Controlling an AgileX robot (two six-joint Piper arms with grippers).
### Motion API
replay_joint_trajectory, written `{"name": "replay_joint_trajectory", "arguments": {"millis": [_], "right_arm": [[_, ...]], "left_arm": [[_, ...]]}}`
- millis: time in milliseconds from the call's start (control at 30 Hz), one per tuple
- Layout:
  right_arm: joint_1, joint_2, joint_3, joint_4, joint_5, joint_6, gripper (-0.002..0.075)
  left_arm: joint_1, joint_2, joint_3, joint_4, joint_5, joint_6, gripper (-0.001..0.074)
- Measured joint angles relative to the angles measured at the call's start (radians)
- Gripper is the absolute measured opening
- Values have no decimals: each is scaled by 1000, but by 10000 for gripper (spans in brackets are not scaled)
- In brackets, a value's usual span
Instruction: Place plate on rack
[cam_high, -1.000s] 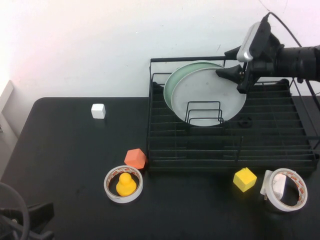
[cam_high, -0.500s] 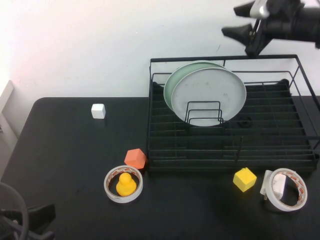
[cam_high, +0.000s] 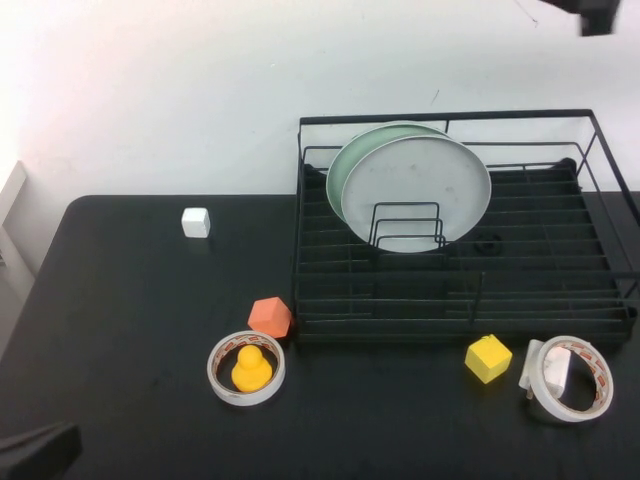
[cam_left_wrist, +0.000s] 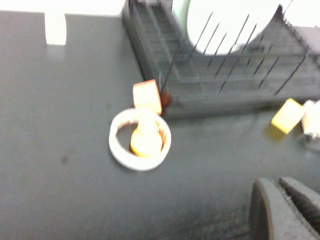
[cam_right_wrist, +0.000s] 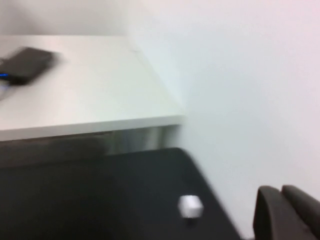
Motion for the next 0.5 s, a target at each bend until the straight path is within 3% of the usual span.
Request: {"name": "replay_joint_trajectory", "arguments": {"millis": [300, 500], "right_arm": [[0, -214, 14, -89, 90, 25, 11], [0, -467, 216, -91, 14, -15, 11]], "left_arm": [[0, -154, 0, 64, 53, -58, -1], [0, -205, 0, 141, 143, -143, -1]]}}
